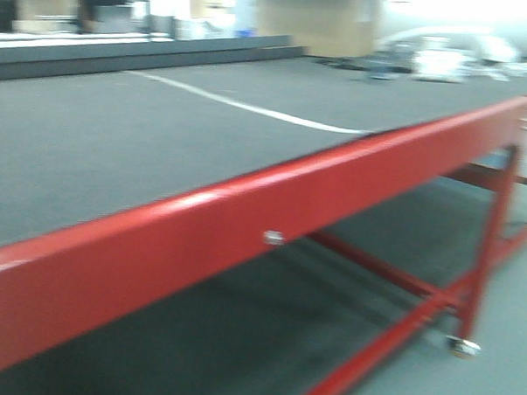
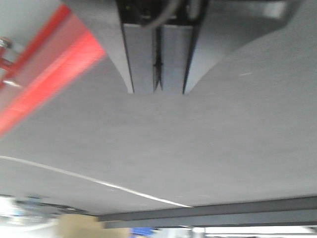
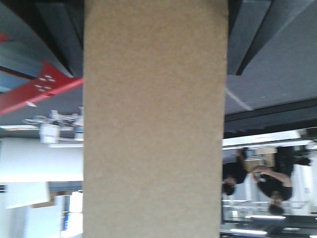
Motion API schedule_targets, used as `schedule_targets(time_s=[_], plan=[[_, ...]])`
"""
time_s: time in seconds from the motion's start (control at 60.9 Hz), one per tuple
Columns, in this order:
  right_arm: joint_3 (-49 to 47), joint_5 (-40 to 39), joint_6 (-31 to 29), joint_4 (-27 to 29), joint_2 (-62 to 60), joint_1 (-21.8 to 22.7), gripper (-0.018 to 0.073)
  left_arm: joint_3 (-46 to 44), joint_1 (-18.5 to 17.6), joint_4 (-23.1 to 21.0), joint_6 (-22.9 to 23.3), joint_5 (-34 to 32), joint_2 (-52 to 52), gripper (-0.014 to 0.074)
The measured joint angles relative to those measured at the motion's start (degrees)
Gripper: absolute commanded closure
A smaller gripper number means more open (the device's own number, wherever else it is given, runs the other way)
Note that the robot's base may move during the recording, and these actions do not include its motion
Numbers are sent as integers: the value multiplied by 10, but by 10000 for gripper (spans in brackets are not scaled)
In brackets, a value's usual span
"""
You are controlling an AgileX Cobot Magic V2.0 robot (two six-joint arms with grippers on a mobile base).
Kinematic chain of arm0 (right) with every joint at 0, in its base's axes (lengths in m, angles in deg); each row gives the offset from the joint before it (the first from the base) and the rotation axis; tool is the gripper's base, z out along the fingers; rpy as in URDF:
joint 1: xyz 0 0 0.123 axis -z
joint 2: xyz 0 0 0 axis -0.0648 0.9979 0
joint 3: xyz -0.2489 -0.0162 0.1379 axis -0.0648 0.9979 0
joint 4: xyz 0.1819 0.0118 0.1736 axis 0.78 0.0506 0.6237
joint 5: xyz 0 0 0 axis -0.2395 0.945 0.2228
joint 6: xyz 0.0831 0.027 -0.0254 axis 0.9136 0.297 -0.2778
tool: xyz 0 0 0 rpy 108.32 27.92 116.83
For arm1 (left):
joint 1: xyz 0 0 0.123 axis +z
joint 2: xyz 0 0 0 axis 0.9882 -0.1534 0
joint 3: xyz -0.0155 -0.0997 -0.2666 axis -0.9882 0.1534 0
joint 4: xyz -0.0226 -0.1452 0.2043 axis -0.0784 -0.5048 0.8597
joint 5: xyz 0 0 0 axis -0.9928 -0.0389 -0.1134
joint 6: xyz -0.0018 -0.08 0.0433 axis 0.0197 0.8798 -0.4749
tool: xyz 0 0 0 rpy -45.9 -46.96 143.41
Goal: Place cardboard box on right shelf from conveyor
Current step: 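Drive the base away from the conveyor holding the box in the right gripper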
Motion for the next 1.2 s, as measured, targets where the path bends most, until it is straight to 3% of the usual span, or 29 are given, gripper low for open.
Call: schedule_targets(time_s=[1.199], plan=[[0, 0, -1, 0, 0, 0, 254, 0, 0, 0, 0, 0, 0, 713]])
